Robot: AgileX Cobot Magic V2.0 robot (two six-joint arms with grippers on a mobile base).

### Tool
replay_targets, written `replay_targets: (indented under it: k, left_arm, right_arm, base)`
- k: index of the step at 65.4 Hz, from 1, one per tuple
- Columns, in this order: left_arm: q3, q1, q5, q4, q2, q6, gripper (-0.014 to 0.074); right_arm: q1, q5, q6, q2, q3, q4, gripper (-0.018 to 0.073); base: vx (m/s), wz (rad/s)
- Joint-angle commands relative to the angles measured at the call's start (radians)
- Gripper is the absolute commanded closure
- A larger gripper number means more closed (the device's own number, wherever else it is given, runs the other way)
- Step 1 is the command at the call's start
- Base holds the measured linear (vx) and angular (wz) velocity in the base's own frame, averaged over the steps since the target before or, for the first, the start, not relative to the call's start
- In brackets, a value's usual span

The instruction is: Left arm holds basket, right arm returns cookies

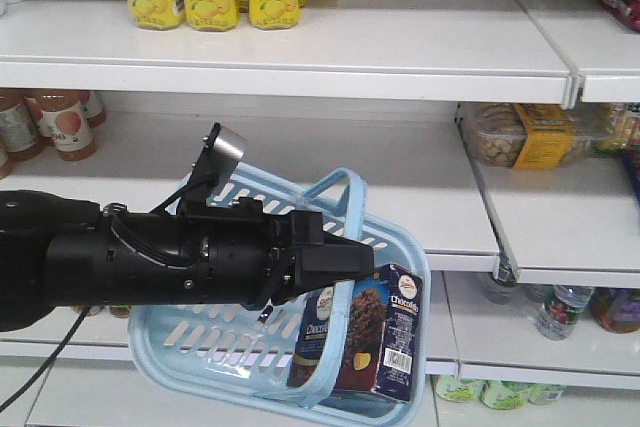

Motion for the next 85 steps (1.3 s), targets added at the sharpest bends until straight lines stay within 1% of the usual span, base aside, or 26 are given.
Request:
replay_targets:
  k: [1,15,61,85]
  left_arm:
    - [-0.038,0.0,0.05,-0.099,-0.042,0.02,0.0599]
    - [-0.038,0.0,0.05,-0.099,-0.042,0.02,0.0599]
    - [-0.038,0.0,0.05,-0.099,-0.042,0.02,0.0599]
    - [-0.038,0.0,0.05,-0.099,-0.042,0.02,0.0599]
  right_arm:
    - [-0.008,-0.071,-0.009,-0.012,0.018,-0.007,0.057]
    - [-0.008,-0.071,-0.009,-0.012,0.018,-0.007,0.057]
    - [-0.008,-0.071,-0.009,-0.012,0.018,-0.007,0.057]
    - [-0.008,-0.072,-0.009,-0.012,0.018,-0.007,0.057]
  base:
    - [0.13,0.34]
    - [0.12,0.09]
    - [0.11,-0.12]
    - [0.05,0.02]
